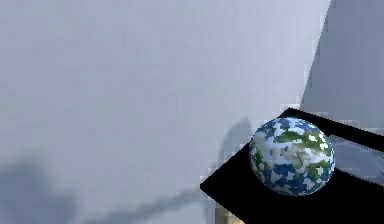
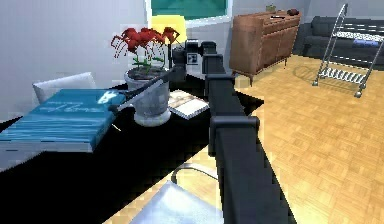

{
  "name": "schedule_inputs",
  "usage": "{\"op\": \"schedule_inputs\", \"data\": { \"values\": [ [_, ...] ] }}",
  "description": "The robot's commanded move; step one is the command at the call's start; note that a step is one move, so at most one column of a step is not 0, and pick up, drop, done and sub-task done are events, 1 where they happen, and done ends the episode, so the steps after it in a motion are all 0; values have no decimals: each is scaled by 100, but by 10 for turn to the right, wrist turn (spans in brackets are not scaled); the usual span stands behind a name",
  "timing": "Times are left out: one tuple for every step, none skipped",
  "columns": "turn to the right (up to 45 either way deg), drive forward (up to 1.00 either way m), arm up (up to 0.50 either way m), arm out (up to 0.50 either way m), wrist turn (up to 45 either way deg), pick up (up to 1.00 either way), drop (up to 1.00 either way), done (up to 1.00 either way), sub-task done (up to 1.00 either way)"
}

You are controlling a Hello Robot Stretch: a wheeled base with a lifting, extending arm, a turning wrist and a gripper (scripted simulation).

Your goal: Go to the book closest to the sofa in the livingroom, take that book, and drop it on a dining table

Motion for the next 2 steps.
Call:
{"op": "schedule_inputs", "data": {
  "values": [
    [0, 0, 0, 0, 0, 0, 100, 0, 0],
    [0, 0, 0, -10, 0, 0, 0, 0, 0]
  ]
}}
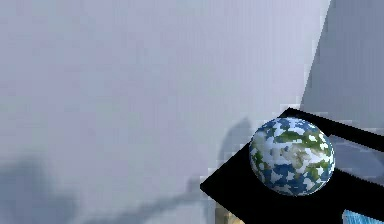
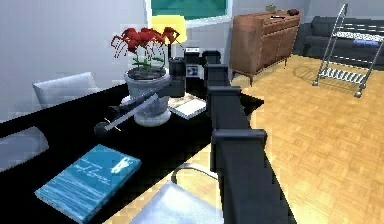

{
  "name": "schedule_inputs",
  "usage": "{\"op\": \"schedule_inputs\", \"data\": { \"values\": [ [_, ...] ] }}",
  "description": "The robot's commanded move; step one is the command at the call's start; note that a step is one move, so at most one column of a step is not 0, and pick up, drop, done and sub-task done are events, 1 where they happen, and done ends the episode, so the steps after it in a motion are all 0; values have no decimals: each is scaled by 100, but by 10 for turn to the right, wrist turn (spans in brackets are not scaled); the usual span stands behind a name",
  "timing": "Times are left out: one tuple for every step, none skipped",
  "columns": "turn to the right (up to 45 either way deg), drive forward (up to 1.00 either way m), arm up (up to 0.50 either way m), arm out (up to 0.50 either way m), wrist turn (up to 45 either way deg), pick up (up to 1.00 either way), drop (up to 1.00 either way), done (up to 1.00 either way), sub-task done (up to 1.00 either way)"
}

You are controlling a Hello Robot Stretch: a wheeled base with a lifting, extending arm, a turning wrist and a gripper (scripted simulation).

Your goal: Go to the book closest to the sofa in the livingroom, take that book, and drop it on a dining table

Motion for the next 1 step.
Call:
{"op": "schedule_inputs", "data": {
  "values": [
    [0, 0, 0, 0, 0, 0, 0, 100, 0]
  ]
}}
